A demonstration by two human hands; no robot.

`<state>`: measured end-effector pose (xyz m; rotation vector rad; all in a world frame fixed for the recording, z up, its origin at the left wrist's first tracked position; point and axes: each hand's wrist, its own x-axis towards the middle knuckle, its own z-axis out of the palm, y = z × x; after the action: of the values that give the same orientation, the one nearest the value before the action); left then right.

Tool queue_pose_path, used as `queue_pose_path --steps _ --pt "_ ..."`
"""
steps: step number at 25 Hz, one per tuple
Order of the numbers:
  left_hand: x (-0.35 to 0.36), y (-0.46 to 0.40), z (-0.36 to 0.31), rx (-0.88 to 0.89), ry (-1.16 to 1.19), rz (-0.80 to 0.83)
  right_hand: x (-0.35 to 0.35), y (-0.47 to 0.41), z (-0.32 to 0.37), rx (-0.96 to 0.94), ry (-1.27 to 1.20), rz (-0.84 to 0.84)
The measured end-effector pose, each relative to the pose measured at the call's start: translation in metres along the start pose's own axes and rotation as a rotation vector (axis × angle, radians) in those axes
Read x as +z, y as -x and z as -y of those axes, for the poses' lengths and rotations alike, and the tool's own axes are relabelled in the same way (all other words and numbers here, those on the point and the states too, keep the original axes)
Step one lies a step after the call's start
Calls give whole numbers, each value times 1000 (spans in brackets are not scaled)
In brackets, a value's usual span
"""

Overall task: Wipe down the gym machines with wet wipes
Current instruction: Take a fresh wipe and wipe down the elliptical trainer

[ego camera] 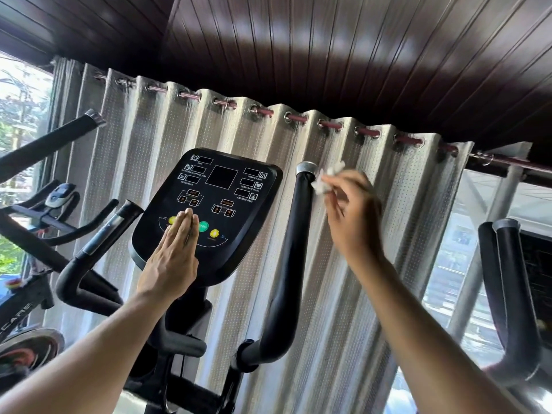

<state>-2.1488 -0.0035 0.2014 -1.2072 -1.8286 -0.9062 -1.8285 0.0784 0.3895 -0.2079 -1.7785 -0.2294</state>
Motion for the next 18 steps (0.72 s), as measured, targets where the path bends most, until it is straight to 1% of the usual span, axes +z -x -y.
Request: queue_pose_path --steps 3,4,7,9,11,13,15,16,18 --pt "0 0 -1 7 5 -18 21 -40 -13 -121 109 249" --pt "0 0 -1 8 8 -22 22 -40 -12 -154 124 292" --pt "1 0 1 11 19 -17 10 -4 11 -221 122 306" --pt "1 -1 1 8 27 -11 -1 39 35 -246 169 283" --pt "1 0 0 3 33 -3 -11 87 53 -232 171 266" --pt "0 3 -2 -13 41 13 -21 127 66 -156 62 260" --pt "-2 7 -1 -12 45 29 -30 154 68 -23 -127 223" --pt "-2 11 -1 -10 45 30 -34 160 67 112 -244 181" --pt "-3 18 -1 -13 43 29 -34 159 62 521 -501 83"
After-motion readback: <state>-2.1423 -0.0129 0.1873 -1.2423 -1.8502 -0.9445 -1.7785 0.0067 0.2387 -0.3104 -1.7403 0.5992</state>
